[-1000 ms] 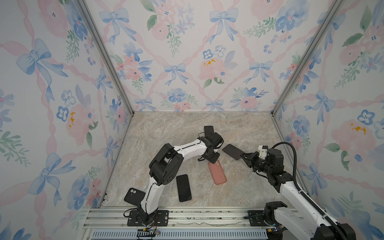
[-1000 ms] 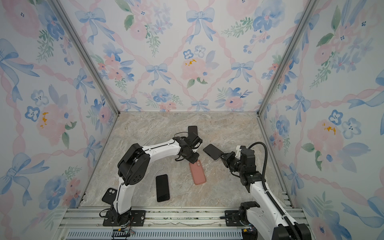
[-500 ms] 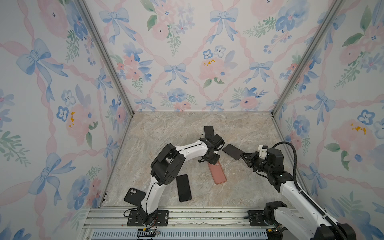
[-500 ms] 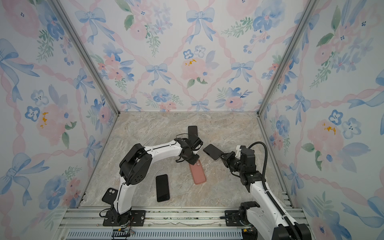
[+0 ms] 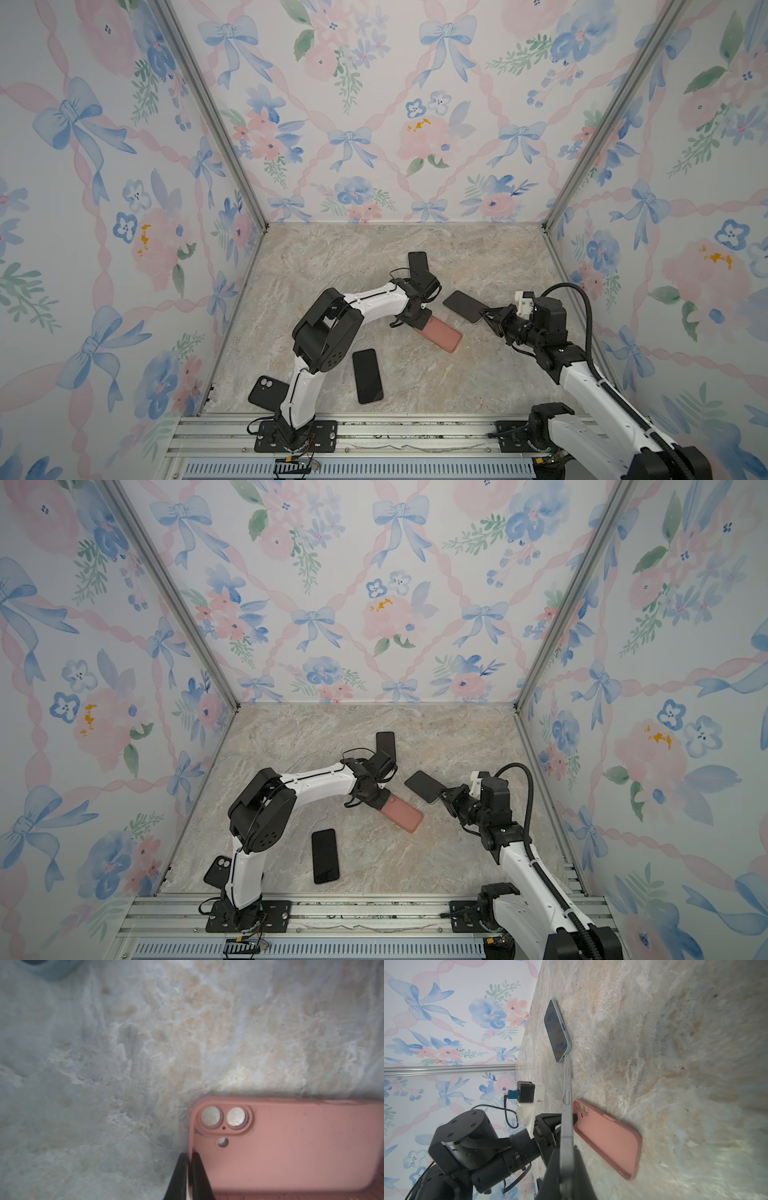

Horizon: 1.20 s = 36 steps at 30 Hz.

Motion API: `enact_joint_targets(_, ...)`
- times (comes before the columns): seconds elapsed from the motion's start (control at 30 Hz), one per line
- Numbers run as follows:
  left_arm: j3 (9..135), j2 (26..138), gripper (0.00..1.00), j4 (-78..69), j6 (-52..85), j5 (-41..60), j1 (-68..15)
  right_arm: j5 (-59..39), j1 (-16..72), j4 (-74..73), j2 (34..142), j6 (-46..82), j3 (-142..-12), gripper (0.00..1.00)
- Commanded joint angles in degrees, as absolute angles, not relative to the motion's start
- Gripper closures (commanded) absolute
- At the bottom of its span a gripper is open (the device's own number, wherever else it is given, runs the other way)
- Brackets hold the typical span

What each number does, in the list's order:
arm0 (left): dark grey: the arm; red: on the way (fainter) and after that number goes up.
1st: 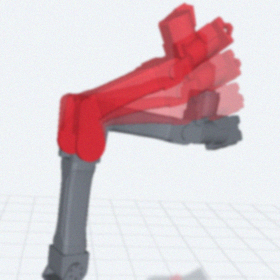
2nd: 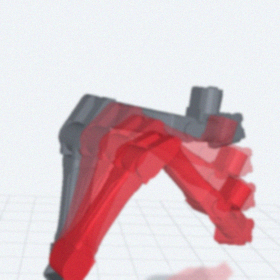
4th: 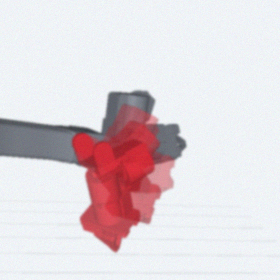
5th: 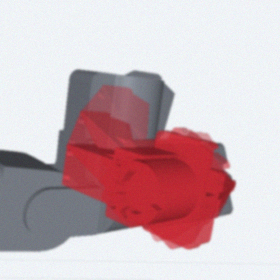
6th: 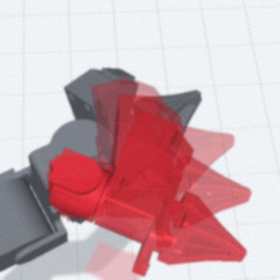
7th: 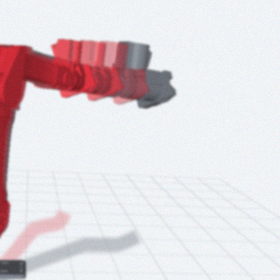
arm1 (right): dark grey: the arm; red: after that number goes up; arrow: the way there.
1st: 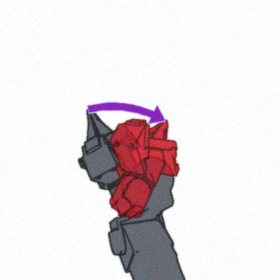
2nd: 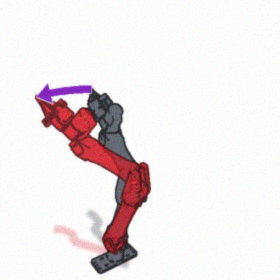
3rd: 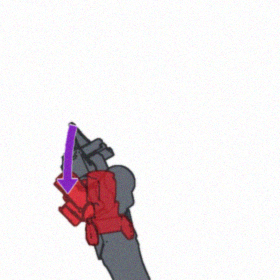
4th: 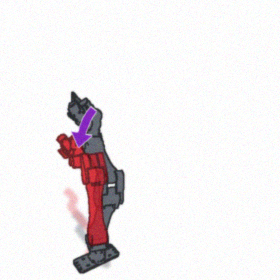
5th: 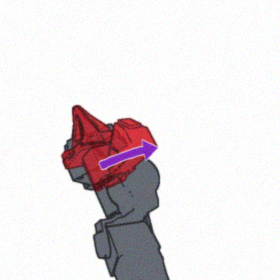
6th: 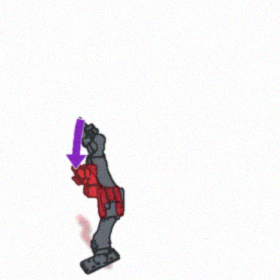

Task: Put the phone into the phone case
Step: 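Grasp the pink case edge with the left gripper and drag it toward the right gripper, then lower the black phone into the pink case with the right gripper while left holds it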

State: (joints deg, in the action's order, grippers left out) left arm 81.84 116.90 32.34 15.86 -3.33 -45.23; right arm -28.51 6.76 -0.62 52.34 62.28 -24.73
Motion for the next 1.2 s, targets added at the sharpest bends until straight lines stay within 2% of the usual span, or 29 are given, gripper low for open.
enact_joint_targets(0.0, 79.1, 115.0, 0.91, 35.3, 18.9, -5.2, -44.0, -32.2, 7.2, -2.2, 53.2, 59.7, -28.1, 1.00)
enact_joint_targets(0.4, 73.4, 111.1, 0.88, 33.2, 27.0, -1.1, -41.7, -39.3, 12.3, 2.4, 58.5, 55.6, -31.9, 1.00)
enact_joint_targets(0.67, 69.0, 106.1, 0.70, 26.2, 29.3, 10.9, -37.5, -42.0, 16.0, -0.7, 64.1, 54.7, -31.8, 1.00)
enact_joint_targets(0.77, 65.8, 104.4, 0.58, 22.5, 30.2, 16.5, -35.0, -43.5, 15.5, -0.3, 67.2, 52.5, -33.0, 1.00)
enact_joint_targets(0.97, 62.4, 102.6, 0.48, 18.0, 31.9, 22.0, -31.6, -45.0, 15.6, -1.8, 71.1, 51.9, -33.7, 1.00)
enact_joint_targets(1.17, 62.6, 104.9, 0.45, 14.8, 32.8, 26.4, -31.2, -44.4, 15.7, -1.8, 72.9, 51.1, -33.7, 1.00)
